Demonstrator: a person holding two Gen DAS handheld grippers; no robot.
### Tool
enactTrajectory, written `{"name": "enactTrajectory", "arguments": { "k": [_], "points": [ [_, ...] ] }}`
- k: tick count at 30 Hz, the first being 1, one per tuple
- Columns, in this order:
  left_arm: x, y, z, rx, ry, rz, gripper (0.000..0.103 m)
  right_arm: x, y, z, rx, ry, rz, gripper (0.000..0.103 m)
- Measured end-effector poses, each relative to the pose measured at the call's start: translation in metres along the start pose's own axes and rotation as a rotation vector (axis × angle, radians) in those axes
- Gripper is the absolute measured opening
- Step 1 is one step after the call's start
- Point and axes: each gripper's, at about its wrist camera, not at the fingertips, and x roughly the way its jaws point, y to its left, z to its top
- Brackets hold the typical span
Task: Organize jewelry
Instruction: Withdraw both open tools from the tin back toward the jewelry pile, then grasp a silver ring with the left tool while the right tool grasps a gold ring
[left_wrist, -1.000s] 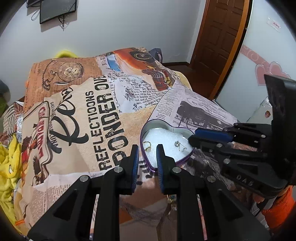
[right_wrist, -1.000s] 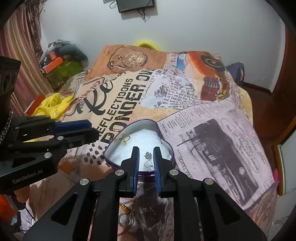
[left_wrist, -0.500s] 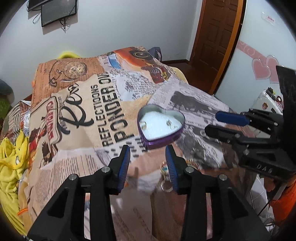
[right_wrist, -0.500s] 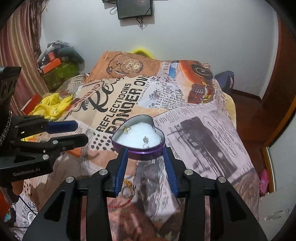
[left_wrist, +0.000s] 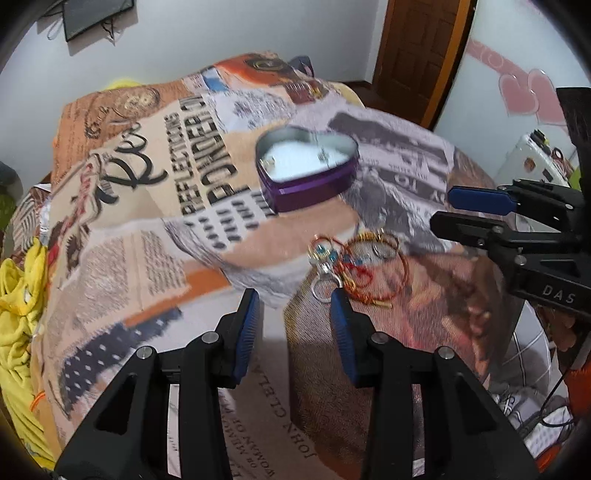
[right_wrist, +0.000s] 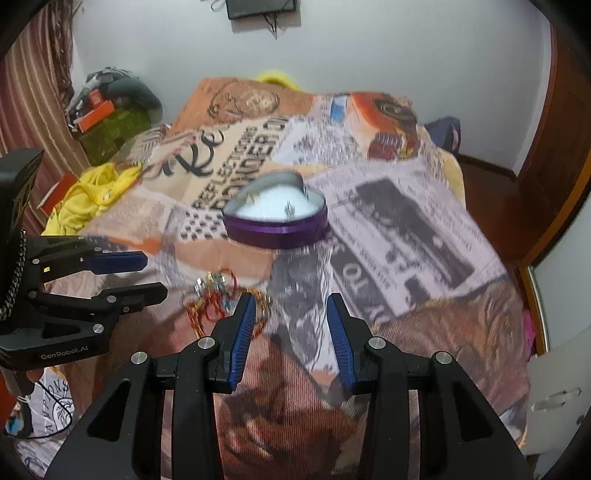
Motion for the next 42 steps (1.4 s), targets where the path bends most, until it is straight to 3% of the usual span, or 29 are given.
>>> {"name": "enactTrajectory", "arguments": {
  "k": [7, 16, 28, 31, 34, 36, 42],
  "points": [
    [0.015, -0.007, -0.001, 0.036, 0.002, -0.019, 0.039, 0.019, 0.004, -0.013, -0.01, 0.065, 0.036, 0.036],
    [0.028, -0.007, 0.004, 0.01, -0.005, -0.083, 0.039, 0.027, 0.011, -0.016, -0.062, 0.049, 0.017, 0.036],
    [0.033, -0.002, 0.006, -0.035, -0.022, -0.1, 0.027, 0.041, 0.014, -0.007, -0.087, 0.034, 0.013, 0.036],
    [0.034, -0.001, 0.007, -0.037, -0.025, -0.098, 0.02, 0.039, 0.016, -0.007, -0.091, 0.027, 0.017, 0.033],
    [0.034, 0.0, 0.007, -0.044, -0.029, -0.101, 0.02, 0.034, 0.015, -0.007, -0.084, 0.014, 0.033, 0.031],
    [0.033, -0.001, 0.007, -0.044, -0.03, -0.098, 0.02, 0.03, 0.014, -0.007, -0.075, 0.012, 0.052, 0.023],
    [0.022, 0.004, 0.003, -0.063, -0.04, -0.088, 0.02, 0.029, 0.019, -0.005, -0.085, 0.01, 0.068, 0.022]
  ]
}}
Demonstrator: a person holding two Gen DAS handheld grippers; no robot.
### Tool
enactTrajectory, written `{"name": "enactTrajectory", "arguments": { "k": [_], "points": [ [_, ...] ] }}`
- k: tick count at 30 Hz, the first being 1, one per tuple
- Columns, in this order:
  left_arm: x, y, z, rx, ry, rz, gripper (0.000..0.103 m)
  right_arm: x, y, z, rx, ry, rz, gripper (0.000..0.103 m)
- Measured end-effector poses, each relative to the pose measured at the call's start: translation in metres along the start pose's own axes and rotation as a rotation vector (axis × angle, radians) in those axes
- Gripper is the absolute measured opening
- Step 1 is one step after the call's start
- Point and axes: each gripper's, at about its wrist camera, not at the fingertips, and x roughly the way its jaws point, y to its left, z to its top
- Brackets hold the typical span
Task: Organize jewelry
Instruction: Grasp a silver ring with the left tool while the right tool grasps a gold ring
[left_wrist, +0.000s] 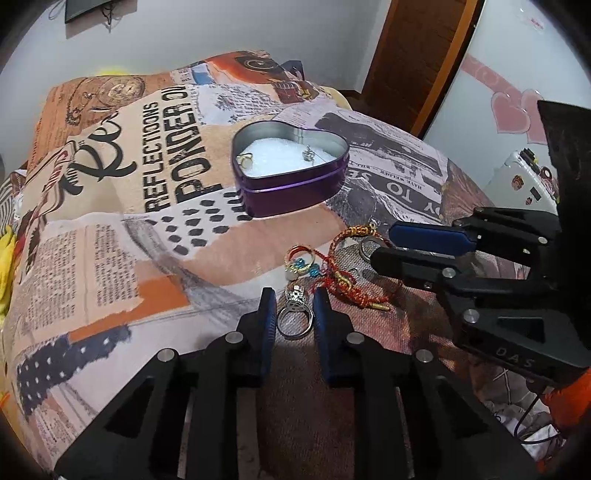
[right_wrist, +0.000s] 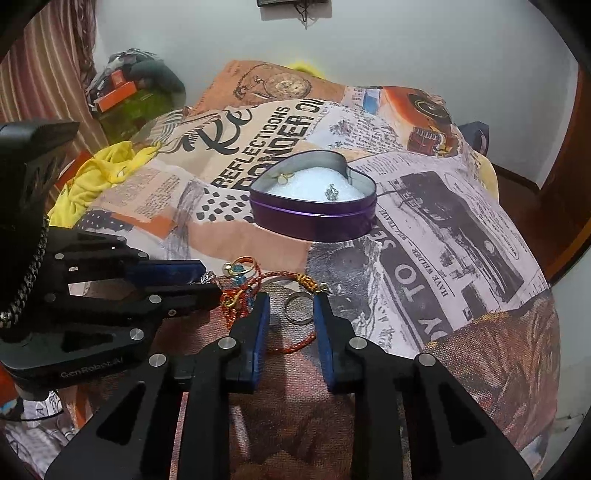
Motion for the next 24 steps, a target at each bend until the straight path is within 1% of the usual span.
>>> {"name": "enactTrajectory", "arguments": {
  "k": [1, 2, 3, 7, 10, 14, 24],
  "points": [
    [-0.002, 0.001, -0.001, -0.004, -0.003, 0.001, 0.02, 0.001, 0.001, 0.0, -0.002, 0.001, 0.002, 0.022],
    [-0.005, 0.003, -0.002, -0.008, -0.006, 0.001, 0.01, 0.002, 0.002, 0.001, -0.006, 0.003, -0.003, 0.022],
    [-0.008, 0.004, -0.002, -0.011, -0.006, -0.002, 0.009, 0.004, 0.002, 0.001, -0.009, 0.006, -0.007, 0.022],
    [-0.018, 0.01, -0.003, -0.021, -0.016, -0.001, 0.009, 0.012, 0.002, 0.001, -0.011, 0.023, -0.021, 0.022],
    [-0.017, 0.011, -0.004, -0.023, -0.011, 0.001, 0.009, 0.012, 0.003, 0.003, -0.011, 0.023, -0.013, 0.022],
    [-0.015, 0.01, -0.006, -0.013, 0.005, 0.001, 0.009, 0.015, 0.004, 0.003, -0.023, 0.033, -0.029, 0.022],
    [-0.013, 0.01, -0.007, 0.007, 0.028, -0.009, 0.012, 0.018, -0.003, 0.003, 0.004, 0.032, -0.011, 0.022]
  ]
}}
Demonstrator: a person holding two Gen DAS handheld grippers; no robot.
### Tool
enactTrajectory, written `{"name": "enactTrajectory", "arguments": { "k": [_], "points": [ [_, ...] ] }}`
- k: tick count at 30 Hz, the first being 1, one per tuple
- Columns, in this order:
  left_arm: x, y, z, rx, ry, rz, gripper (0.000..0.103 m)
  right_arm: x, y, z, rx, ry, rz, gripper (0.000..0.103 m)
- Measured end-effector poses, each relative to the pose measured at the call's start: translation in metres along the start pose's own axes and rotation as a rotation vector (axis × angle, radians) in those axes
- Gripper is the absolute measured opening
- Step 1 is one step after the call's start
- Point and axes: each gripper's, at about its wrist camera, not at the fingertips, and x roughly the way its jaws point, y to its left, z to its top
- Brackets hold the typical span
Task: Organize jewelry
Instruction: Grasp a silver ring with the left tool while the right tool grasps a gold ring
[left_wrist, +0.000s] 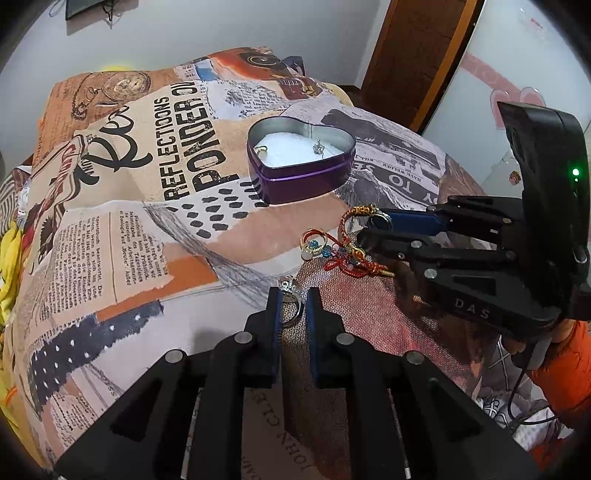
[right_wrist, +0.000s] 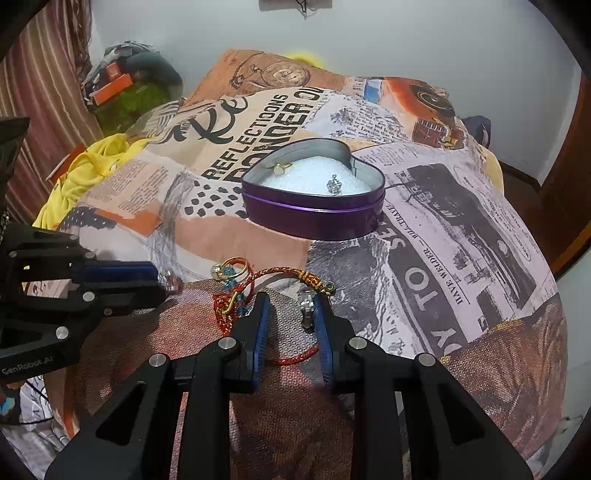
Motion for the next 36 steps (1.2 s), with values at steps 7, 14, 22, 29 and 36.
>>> {"name": "enactTrajectory", "arguments": {
  "k": [7, 14, 22, 29, 36],
  "points": [
    [0.0, 0.0, 0.001, 0.003, 0.004, 0.005, 0.012, 0.0, -0.005, 0.0, 0.021, -0.012, 0.0, 0.007],
    [0.007, -0.002, 0.006, 0.005, 0.012, 0.013, 0.018, -0.01, -0.006, 0.001, 0.037, -0.041, 0.017, 0.006],
    [0.016, -0.007, 0.012, 0.019, 0.017, 0.044, 0.042, -0.023, -0.005, 0.004, 0.03, -0.076, 0.013, 0.006],
    [0.02, -0.008, 0.014, 0.019, 0.002, 0.063, 0.041, -0.021, -0.008, 0.0, 0.041, -0.038, 0.035, 0.006],
    [0.025, -0.005, 0.016, 0.02, -0.011, 0.086, 0.027, -0.009, -0.006, -0.001, 0.039, 0.014, 0.057, 0.01]
  ]
}}
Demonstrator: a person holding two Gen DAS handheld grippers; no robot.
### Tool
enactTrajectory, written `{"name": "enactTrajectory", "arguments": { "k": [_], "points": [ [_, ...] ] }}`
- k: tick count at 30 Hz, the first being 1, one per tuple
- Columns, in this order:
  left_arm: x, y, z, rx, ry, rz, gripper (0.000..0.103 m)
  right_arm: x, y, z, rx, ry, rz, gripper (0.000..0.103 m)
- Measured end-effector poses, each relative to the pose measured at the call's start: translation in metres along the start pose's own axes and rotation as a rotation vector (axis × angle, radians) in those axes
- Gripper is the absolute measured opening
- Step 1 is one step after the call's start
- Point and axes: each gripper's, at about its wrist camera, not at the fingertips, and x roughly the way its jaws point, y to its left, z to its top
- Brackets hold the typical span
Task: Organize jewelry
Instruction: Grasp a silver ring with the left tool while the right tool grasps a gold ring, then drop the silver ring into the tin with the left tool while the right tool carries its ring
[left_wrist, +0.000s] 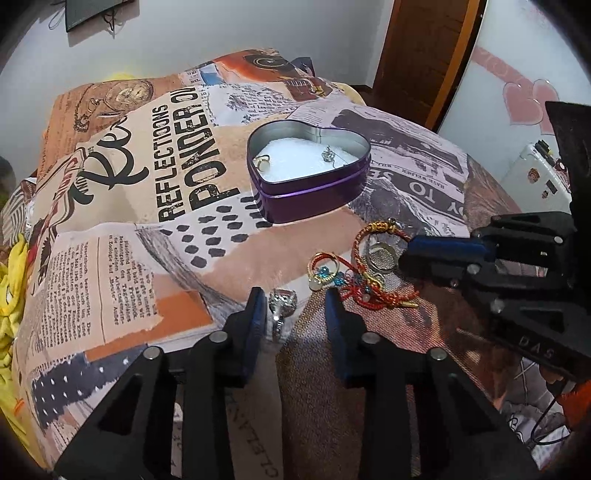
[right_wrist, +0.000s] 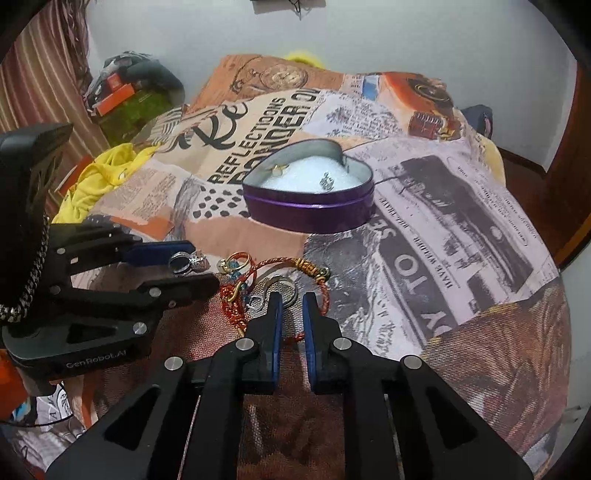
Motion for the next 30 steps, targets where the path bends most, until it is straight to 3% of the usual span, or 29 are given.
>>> {"name": "enactTrajectory", "arguments": {
  "k": [3, 5, 7, 9, 10, 22, 23, 24, 30],
  "points": [
    [0.002, 0.006, 0.001, -0.013, -0.004, 0.01, 0.014, 0.005, 0.001, -0.001, -0.005, 0.015, 0.003, 0.01],
    [0.001, 0.01, 0.001, -0.028, -0.007, -0.008, 0.014, 0.004, 0.001, -0.003, -0.004, 0.016, 0.006, 0.011],
    [0.0, 0.01, 0.0, -0.031, -0.01, -0.011, 0.014, 0.003, 0.001, -0.003, -0.001, 0.015, 0.018, 0.017],
    [-0.002, 0.009, 0.0, -0.03, -0.014, -0.007, 0.014, 0.002, 0.0, -0.003, 0.002, 0.011, 0.021, 0.031],
    [-0.003, 0.009, -0.001, -0.031, -0.016, -0.005, 0.014, 0.002, 0.0, -0.003, 0.0, 0.005, 0.015, 0.032],
    [-0.018, 0.014, -0.007, -0.055, -0.031, -0.003, 0.014, 0.012, 0.009, 0.002, -0.052, -0.006, -0.032, 0.032],
    [-0.019, 0.015, -0.007, -0.058, -0.031, -0.002, 0.014, 0.012, 0.011, 0.003, -0.06, -0.007, -0.037, 0.029],
    [-0.02, 0.015, -0.007, -0.059, -0.032, 0.0, 0.014, 0.013, 0.012, 0.003, -0.066, -0.008, -0.035, 0.02],
    [-0.026, 0.014, -0.004, -0.061, -0.046, 0.005, 0.014, 0.007, 0.012, 0.005, -0.058, -0.02, -0.043, 0.02]
  ]
}}
